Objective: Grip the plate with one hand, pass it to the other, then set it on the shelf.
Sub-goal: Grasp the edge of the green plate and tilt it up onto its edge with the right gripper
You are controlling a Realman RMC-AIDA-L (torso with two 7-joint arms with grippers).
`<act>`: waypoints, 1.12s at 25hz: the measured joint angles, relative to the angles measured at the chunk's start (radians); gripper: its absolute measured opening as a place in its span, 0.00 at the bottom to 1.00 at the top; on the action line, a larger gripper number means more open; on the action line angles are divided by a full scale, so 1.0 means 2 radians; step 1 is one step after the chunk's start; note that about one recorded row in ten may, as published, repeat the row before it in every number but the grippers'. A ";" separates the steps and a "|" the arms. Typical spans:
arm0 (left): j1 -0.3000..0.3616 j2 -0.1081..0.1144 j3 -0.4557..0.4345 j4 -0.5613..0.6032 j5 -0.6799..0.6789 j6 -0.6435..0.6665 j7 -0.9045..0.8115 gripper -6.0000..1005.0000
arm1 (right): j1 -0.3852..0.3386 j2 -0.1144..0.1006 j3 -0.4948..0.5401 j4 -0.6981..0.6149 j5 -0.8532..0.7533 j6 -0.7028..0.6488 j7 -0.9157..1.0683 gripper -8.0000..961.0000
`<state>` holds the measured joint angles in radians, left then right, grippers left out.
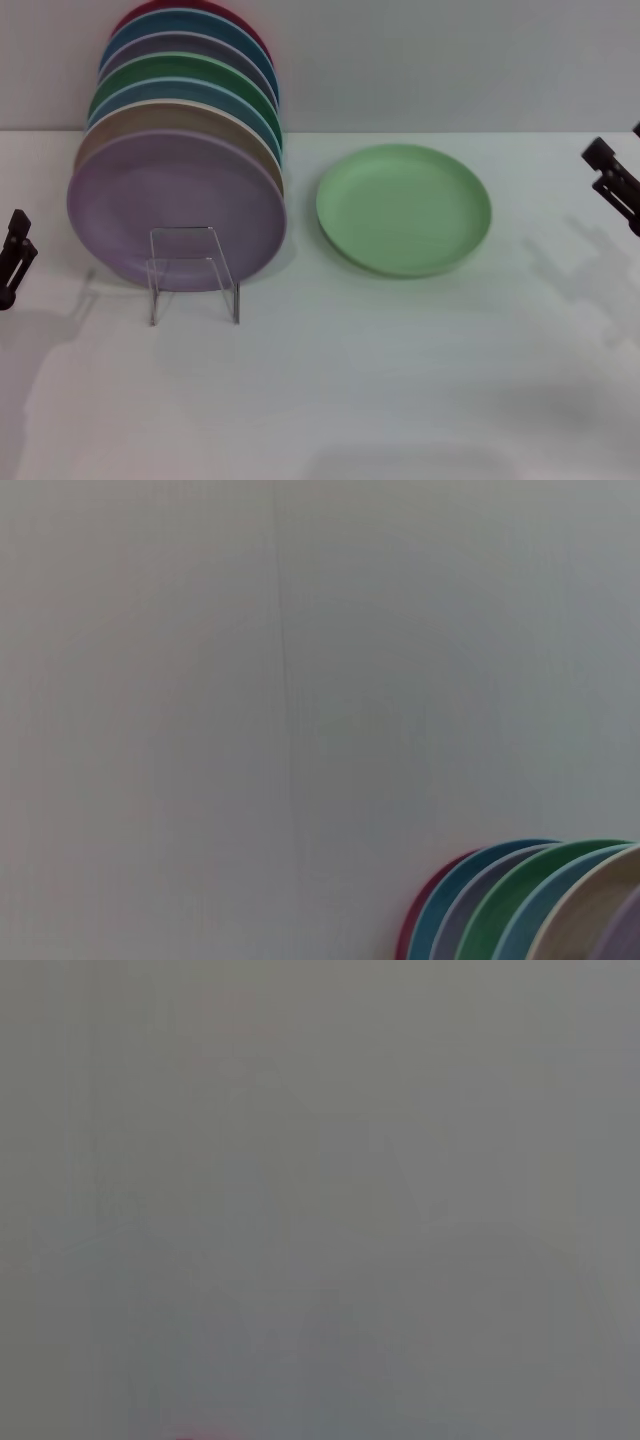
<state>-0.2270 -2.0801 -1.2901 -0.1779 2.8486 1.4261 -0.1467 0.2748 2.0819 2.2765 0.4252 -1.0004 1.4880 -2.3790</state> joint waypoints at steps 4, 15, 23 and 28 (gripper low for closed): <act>0.000 0.000 0.000 -0.001 0.000 0.000 0.001 0.83 | -0.008 0.000 -0.045 0.078 0.000 -0.065 0.077 0.79; -0.002 0.000 0.000 -0.002 0.000 -0.001 0.001 0.83 | -0.031 -0.005 -0.136 0.360 -0.185 -0.308 0.444 0.79; -0.005 0.000 0.000 -0.001 0.001 -0.002 -0.001 0.83 | 0.143 -0.037 -0.127 0.381 -0.681 -0.245 0.921 0.79; -0.004 0.000 0.000 -0.002 0.001 -0.001 -0.002 0.83 | 0.233 -0.051 -0.125 0.278 -0.769 -0.228 0.964 0.79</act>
<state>-0.2350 -2.0800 -1.2901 -0.1809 2.8514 1.4239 -0.1517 0.7399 1.9796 2.0257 0.9820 -2.5376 1.0319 -0.4508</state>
